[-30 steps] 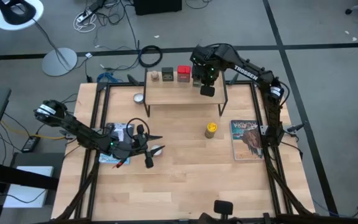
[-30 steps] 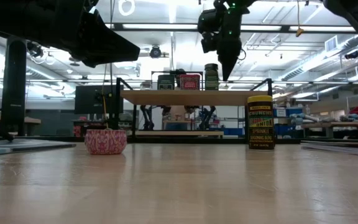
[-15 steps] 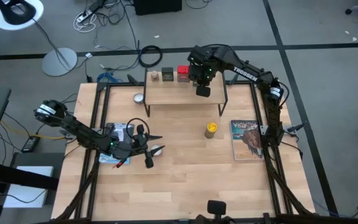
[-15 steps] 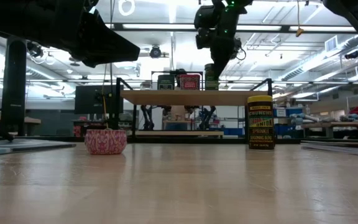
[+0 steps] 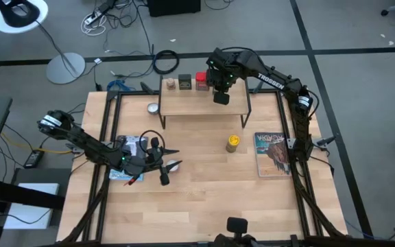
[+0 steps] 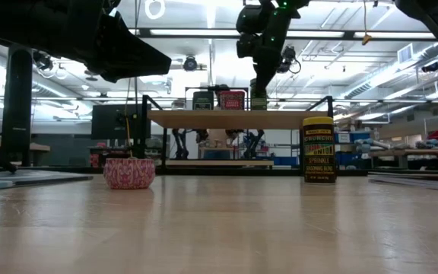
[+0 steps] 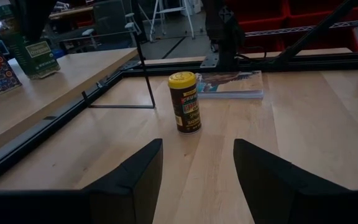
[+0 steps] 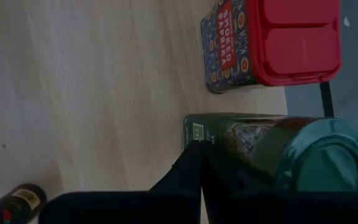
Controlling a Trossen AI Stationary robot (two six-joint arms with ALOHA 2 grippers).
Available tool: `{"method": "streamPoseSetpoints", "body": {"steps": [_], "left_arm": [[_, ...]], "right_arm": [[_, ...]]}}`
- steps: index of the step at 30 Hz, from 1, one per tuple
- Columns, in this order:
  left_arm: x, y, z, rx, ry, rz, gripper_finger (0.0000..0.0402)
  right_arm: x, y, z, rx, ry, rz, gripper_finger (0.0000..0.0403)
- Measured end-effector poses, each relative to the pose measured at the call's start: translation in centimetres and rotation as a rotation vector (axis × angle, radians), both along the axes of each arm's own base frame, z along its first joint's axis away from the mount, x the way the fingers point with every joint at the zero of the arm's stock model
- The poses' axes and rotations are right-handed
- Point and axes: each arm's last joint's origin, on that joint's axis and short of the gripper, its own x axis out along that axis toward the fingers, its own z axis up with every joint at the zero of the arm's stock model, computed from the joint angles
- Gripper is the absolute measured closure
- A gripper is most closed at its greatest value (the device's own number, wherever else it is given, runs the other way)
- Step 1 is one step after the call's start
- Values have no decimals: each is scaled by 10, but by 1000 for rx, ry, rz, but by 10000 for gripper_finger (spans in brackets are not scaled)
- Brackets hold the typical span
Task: Shelf spices
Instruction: Put the green seasoning bottle on the shelf
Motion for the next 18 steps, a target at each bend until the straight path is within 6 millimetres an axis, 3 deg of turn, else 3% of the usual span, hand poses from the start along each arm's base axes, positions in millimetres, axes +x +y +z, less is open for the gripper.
{"method": "streamPoseSetpoints", "body": {"steps": [9, 18], "left_arm": [[0, 0, 0, 0, 0, 0, 200], [0, 0, 0, 0, -1, 0, 200]], "right_arm": [[0, 0, -2, 16, -7, 4, 403], [4, -2, -29, 30, 7, 7, 403]]}}
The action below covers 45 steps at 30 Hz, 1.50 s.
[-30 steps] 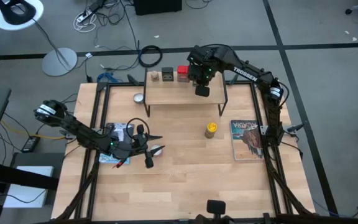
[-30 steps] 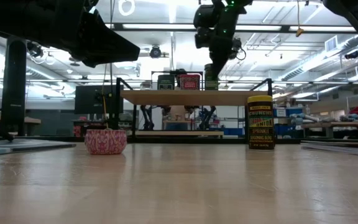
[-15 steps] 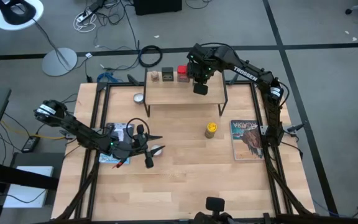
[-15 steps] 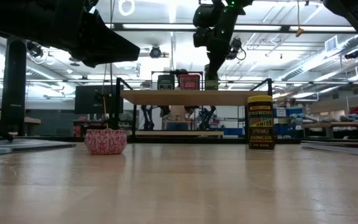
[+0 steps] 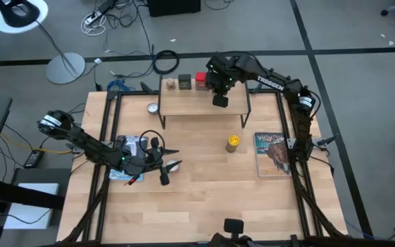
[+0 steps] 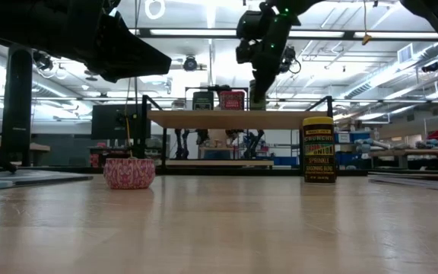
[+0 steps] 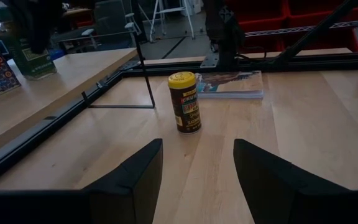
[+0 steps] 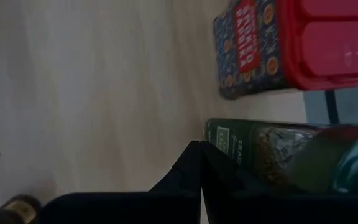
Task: Shelf spices
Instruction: Put the green seasoning bottle on the shelf
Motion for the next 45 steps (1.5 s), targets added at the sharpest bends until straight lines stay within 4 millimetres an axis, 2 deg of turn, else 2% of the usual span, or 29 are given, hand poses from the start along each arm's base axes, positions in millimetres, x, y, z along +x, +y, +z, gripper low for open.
{"method": "streamPoseSetpoints", "body": {"steps": [7, 20, 33, 45], "left_arm": [[0, 0, 0, 0, 0, 0, 200], [0, 0, 0, 1, 0, 0, 200], [0, 0, 0, 1, 1, -1, 200], [0, 0, 0, -1, 1, -8, 200]], "right_arm": [[4, -2, -4, -19, -20, -2, 403], [3, 2, -6, -48, 47, -15, 403], [-4, 27, 17, -120, 47, 45, 403], [2, 35, 20, -186, 52, 70, 403]]}}
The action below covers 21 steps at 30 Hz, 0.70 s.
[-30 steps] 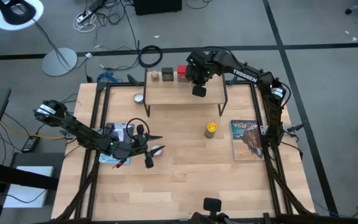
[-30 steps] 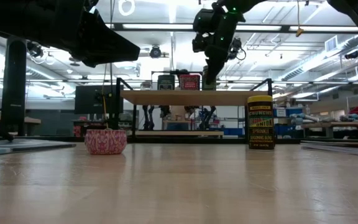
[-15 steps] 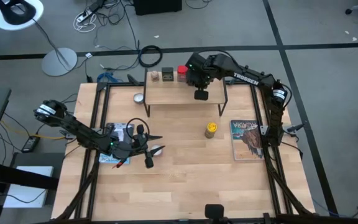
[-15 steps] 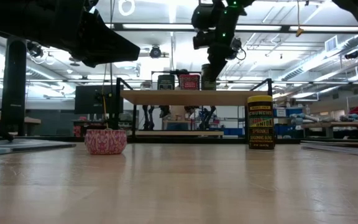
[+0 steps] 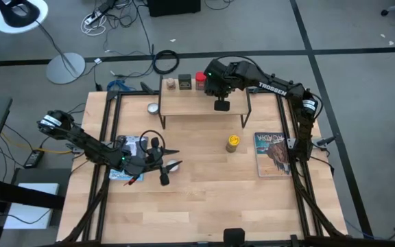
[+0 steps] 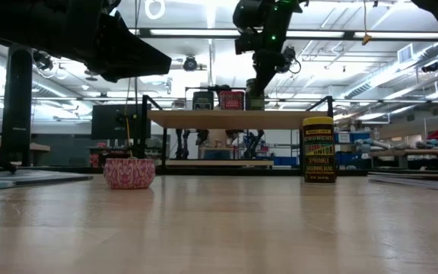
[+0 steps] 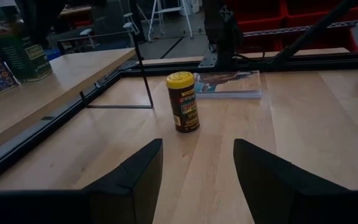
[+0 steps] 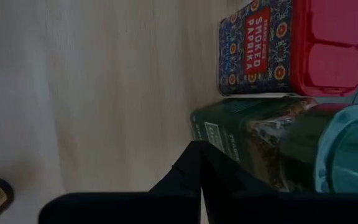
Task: Shelf spices
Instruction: Put the green seasoning bottle on the shelf
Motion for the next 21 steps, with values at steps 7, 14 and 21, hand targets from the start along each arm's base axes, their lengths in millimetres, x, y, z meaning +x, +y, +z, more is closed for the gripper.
{"method": "streamPoseSetpoints", "body": {"steps": [7, 14, 21], "left_arm": [[0, 0, 0, 0, 0, 0, 200], [0, 0, 0, 0, 0, 0, 200], [0, 0, 0, 0, 0, 0, 200]], "right_arm": [[5, -2, 4, -61, -43, 2, 403], [6, -3, 6, -93, -59, -9, 403], [6, -4, 7, -109, -56, -18, 403]]}}
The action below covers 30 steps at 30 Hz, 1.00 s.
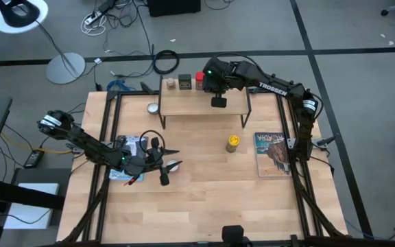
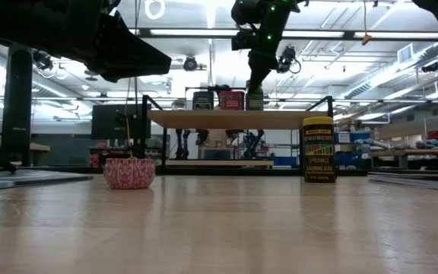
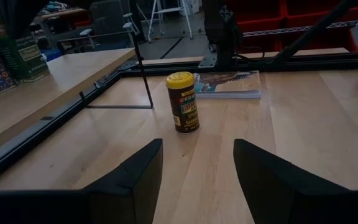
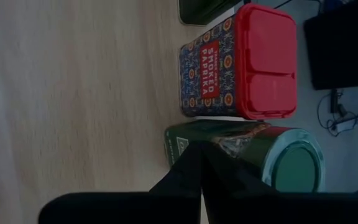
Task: Shelf spices
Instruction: Put the green seasoning bottle on the shelf
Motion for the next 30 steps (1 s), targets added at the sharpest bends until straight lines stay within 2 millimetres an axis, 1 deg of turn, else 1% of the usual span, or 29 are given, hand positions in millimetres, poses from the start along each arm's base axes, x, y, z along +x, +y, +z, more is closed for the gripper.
{"method": "streamPoseSetpoints", "body": {"steps": [14, 30], "left_arm": [[0, 0, 0, 0, 0, 0, 200], [0, 0, 0, 0, 0, 0, 200]], "right_arm": [[1, -1, 2, -31, -11, -16, 403], [-2, -5, 2, -22, -14, -34, 403]]}}
